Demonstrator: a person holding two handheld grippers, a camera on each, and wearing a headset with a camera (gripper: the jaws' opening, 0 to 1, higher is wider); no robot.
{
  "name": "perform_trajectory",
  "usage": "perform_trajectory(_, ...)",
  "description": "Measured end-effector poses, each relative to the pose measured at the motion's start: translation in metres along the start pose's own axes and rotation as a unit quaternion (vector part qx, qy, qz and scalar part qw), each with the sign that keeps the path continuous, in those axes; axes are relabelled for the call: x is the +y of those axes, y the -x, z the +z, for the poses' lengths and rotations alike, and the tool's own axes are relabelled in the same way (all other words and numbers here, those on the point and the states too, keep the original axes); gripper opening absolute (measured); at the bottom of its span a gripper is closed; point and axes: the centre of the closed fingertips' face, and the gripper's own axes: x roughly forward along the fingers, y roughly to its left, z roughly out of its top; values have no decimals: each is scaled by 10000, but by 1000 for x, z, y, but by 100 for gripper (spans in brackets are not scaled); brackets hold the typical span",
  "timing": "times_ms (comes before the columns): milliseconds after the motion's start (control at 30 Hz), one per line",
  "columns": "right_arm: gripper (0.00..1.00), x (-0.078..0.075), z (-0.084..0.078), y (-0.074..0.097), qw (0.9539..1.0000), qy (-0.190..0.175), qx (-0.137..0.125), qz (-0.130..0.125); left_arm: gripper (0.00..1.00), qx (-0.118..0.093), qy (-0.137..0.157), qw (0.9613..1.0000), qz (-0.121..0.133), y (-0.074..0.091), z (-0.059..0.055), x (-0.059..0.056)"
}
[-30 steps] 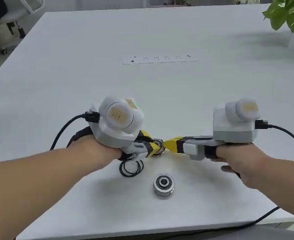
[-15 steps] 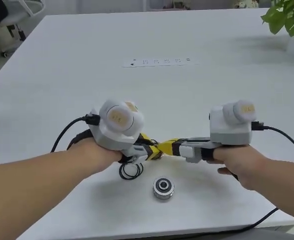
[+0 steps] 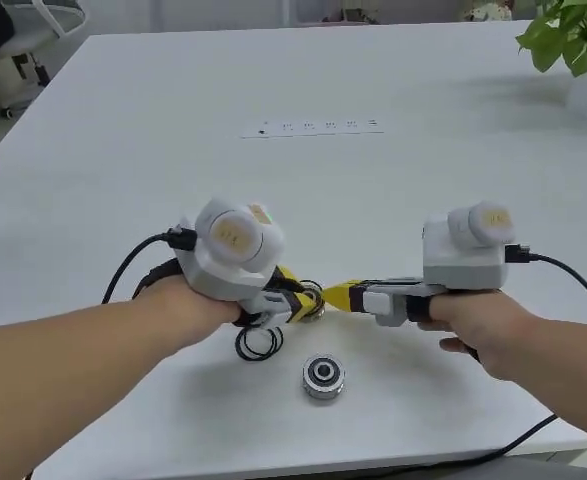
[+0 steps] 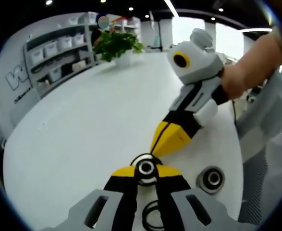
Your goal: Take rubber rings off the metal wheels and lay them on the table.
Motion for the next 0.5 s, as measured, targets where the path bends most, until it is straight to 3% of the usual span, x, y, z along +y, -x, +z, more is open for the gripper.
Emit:
perform_trajectory(233, 0, 0, 4, -1, 10000, -4, -23, 18, 17, 23, -37, 10000, -43, 7, -2, 0)
perform_trajectory(500, 0, 3, 11, 2, 9999, 12, -96, 39, 21, -200, 57, 9998, -80, 24, 8, 0)
